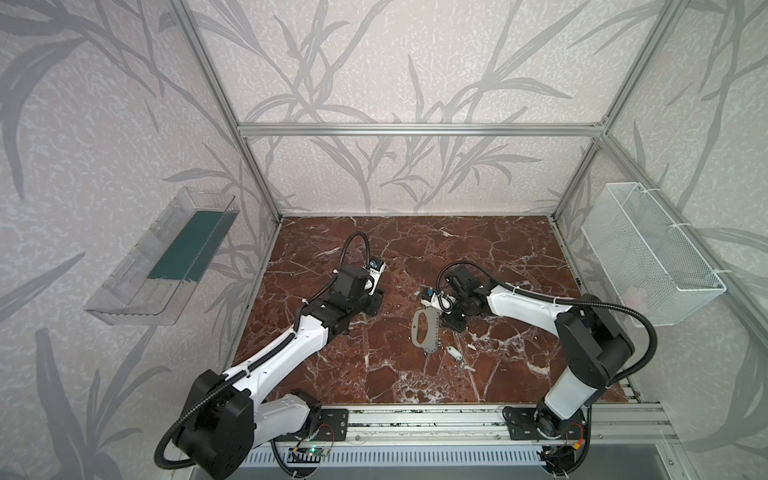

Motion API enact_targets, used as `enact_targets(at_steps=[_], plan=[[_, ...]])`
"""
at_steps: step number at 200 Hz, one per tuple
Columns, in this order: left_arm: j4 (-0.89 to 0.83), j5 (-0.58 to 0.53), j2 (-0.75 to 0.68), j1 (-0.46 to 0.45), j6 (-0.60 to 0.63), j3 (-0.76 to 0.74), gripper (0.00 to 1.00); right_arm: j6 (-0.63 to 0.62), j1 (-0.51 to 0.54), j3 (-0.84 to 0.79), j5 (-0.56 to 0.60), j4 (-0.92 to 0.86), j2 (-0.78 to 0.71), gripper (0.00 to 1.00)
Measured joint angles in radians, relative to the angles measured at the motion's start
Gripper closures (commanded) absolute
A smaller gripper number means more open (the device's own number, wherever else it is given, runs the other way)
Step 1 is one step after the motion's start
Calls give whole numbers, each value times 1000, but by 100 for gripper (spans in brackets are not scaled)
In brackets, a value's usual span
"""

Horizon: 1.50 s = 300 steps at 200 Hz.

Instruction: Put the keys on the keyring

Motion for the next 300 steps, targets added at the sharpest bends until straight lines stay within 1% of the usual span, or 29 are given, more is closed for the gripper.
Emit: enact_targets(at_steps=[28,61,72,91,116,140,205,238,300], plan=[[0,0,0,0,0,0,55,101,0,39,-11,-55,10,69],[0,0,0,0,0,0,55,259,0,29,-40,-75,-33,69],[1,0,0,0,0,0,55,319,0,16,-44,-71,-51,70],[2,0,0,0,0,0,55,387,-3,-15,-45,-55,-64,71],[8,0,0,0,0,-2,55,445,-14,-42,-45,-50,-64,74],[9,0,0,0,0,-6,55,476,-20,-46,-46,-26,-56,76],[14,-4,-9,0,1,-19,55,497,-24,-46,-59,14,-19,77],[14,-4,-12,0,1,-19,55,499,-24,-46,-62,21,15,81],[14,-4,-12,0,1,-19,55,496,-24,-46,-72,33,16,89]])
